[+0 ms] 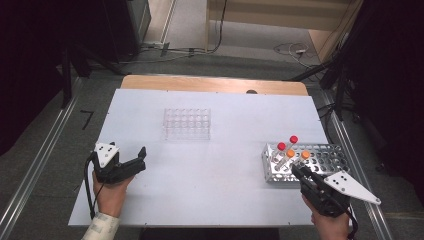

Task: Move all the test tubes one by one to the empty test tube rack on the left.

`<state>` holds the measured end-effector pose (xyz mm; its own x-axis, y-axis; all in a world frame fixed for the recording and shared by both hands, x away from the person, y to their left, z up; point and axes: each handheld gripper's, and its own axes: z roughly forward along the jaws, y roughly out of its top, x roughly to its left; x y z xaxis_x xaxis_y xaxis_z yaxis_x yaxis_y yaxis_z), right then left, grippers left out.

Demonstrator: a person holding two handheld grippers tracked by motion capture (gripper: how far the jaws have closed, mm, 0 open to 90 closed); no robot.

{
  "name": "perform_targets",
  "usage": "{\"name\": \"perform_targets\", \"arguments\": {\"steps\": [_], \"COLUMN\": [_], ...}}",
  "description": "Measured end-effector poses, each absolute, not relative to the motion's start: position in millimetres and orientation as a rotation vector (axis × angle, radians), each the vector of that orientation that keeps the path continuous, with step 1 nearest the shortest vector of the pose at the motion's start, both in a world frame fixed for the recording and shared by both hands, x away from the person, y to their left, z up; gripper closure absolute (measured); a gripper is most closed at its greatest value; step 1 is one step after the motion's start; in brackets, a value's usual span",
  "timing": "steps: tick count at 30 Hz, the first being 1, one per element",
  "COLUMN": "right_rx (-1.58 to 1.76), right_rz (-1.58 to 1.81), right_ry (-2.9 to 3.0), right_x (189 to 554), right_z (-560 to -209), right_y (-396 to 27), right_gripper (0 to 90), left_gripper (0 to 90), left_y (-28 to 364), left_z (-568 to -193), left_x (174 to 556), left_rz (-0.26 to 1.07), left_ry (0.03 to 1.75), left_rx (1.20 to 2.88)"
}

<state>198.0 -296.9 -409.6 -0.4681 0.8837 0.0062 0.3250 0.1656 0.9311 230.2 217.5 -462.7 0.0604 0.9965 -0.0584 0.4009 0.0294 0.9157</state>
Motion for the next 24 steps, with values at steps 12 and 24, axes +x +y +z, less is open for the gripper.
{"name": "perform_targets", "arguments": {"steps": [12,24], "right_rx": [1.066,0.972], "right_rz": [1.341,1.32], "right_ry": [1.96,2.09], "right_x": [200.0,226.7], "right_z": [-407.3,-420.3], "right_y": [-268.7,-215.4], "right_gripper": [73.4,73.4], "left_gripper": [4.4,5.9], "left_y": [203.0,177.7], "left_z": [-460.5,-444.2], "left_x": [232.8,236.3], "left_rz": [0.851,0.813], "left_ry": [1.437,1.347], "left_rx": [1.525,1.549]}}
